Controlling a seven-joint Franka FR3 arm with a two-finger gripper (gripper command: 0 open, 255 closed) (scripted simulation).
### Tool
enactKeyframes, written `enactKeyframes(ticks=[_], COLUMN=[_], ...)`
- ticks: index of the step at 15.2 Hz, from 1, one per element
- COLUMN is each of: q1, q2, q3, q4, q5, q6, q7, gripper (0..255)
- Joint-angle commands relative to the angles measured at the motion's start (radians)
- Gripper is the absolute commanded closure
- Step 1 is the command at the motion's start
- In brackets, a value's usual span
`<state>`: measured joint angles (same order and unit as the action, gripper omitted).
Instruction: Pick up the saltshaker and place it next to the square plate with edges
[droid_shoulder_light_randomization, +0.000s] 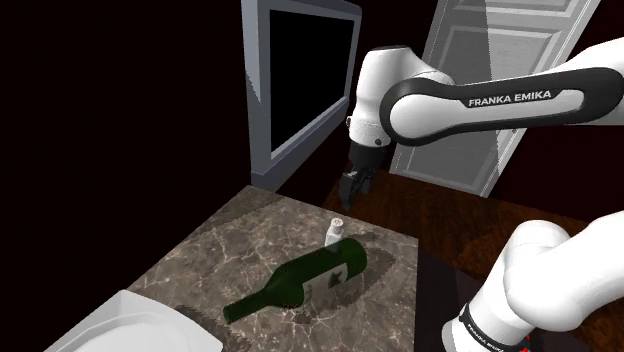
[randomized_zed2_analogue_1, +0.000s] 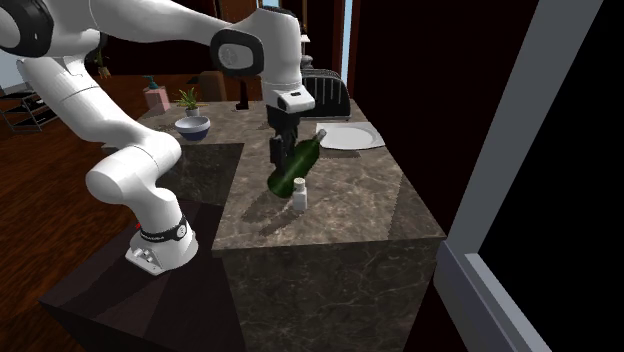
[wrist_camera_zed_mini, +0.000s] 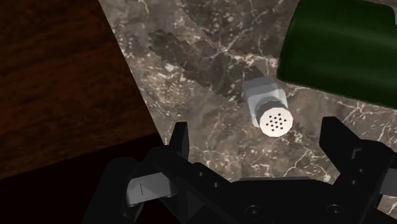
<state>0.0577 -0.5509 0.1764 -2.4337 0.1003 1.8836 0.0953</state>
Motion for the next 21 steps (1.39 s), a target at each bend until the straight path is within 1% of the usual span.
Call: enactKeyframes(ticks=[1,3,10,18,19,21], q1=[0.011,0.019,0.021,0.021,0.021,0.021], q2=[0.054,0.108,0.140,0.143,0.143,0.143], q3=[0.025,0.045,0.056,0.056,0.056,0.056], q4=[-0.001,0.005,-0.065,-0.071,-0.071,-0.071], q5=[0.012,0.019,0.023,0.023,0.023,0.023], q6=[0.054,0.099,0.201,0.210,0.210,0.210], q7=[0.018,0.033,0.034,0.034,0.034,0.034], gripper=[0,0,0,0,255,255])
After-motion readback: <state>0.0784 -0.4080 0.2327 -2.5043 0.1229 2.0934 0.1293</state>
